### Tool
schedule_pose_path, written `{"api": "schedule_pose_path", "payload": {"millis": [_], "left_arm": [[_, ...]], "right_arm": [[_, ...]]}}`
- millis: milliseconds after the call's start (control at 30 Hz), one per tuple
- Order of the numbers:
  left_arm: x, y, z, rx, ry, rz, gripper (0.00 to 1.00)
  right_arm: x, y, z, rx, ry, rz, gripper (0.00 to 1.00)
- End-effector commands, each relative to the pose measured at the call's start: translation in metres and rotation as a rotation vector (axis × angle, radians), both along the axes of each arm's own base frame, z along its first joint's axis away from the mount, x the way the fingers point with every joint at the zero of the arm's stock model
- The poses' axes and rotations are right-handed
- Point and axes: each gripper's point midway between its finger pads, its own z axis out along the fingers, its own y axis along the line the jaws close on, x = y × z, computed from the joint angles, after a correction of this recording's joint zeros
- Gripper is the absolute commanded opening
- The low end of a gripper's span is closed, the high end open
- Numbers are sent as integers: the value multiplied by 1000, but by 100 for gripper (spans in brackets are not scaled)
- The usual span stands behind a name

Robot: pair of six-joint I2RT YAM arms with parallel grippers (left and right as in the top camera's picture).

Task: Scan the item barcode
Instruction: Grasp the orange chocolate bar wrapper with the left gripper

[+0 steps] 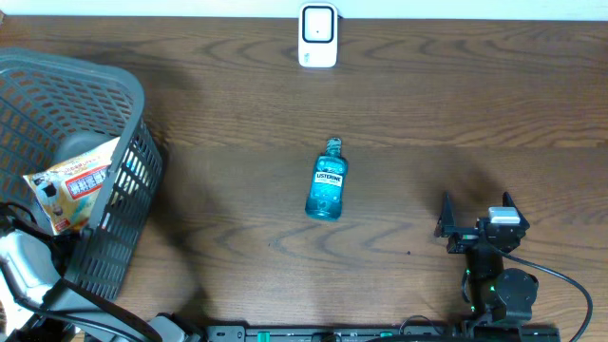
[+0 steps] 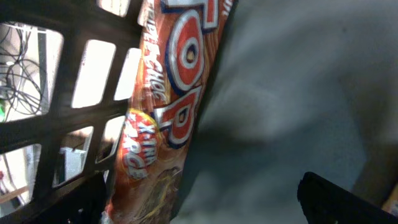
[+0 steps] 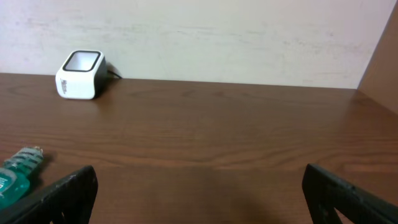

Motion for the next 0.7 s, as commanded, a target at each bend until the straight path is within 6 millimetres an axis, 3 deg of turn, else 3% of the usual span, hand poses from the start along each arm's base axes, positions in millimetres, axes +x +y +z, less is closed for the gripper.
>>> {"api": "schedule_pose_path", "payload": {"millis": [0, 67, 167, 300, 500, 667], "left_arm": [[-15, -3, -15, -14, 74, -9, 99], [-18, -6, -24, -34, 88, -10, 92], [-21, -11, -36, -70, 114, -11, 66], [-24, -15, -46, -108, 144, -11, 11], [-4, -9, -37, -104, 44, -43, 7], [44, -6, 7, -87, -216, -101, 7]], "right_arm": [[0, 1, 0, -5, -1, 3, 99], [0, 1, 0, -5, -1, 3, 99], [0, 1, 0, -5, -1, 3, 99], [0, 1, 0, -5, -1, 3, 99], [0, 1, 0, -5, -1, 3, 99], [0, 1, 0, -5, -1, 3, 99]]}}
